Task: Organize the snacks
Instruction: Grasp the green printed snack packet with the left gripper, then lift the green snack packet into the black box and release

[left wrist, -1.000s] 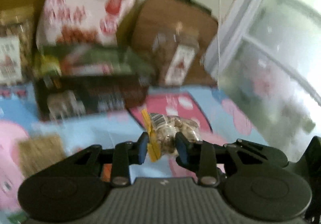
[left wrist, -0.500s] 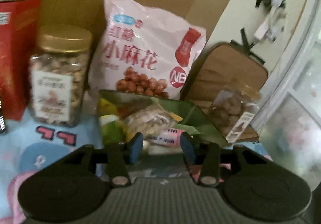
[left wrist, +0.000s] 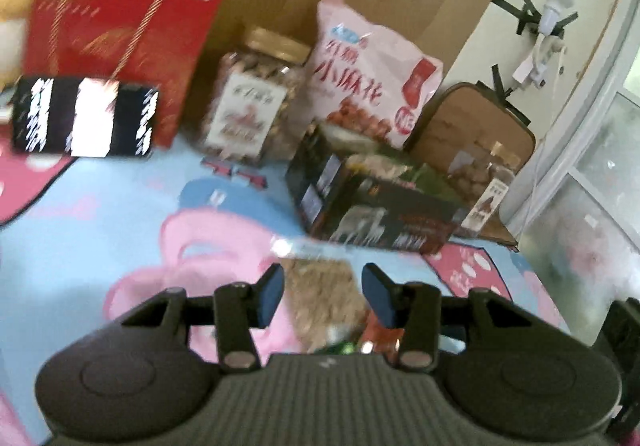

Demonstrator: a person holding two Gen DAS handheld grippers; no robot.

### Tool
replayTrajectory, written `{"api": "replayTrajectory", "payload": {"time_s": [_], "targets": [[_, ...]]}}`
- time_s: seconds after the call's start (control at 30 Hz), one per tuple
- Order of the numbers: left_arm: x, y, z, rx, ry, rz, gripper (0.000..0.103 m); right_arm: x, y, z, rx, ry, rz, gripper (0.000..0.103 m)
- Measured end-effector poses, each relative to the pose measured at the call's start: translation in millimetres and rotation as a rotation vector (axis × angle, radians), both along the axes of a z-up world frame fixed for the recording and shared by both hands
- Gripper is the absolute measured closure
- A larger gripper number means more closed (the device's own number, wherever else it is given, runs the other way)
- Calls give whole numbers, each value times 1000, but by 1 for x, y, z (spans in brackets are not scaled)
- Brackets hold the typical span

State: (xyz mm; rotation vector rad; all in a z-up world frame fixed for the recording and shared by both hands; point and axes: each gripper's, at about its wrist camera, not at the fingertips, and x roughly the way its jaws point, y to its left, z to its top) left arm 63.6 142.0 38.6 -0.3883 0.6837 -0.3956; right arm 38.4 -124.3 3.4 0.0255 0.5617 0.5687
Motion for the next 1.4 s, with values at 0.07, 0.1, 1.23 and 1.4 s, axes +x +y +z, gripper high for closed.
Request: {"api": "replayTrajectory", "payload": {"time_s": [0.07,0.1,1.23,1.4], "targets": [[-9,9,-6,-18,8,5,59,-9,15,-1,-41,-14,39,49],[-13,12,-9,-24,15,6,59,-13,19,-1,-54,-17,49,49],[13,-46,29,-96,-55,-80,61,-4,36,32,-48,-224,98,58],[69,-82,47,-37,-111,-97,61,41,11,42,-8,-251,6,58]]}}
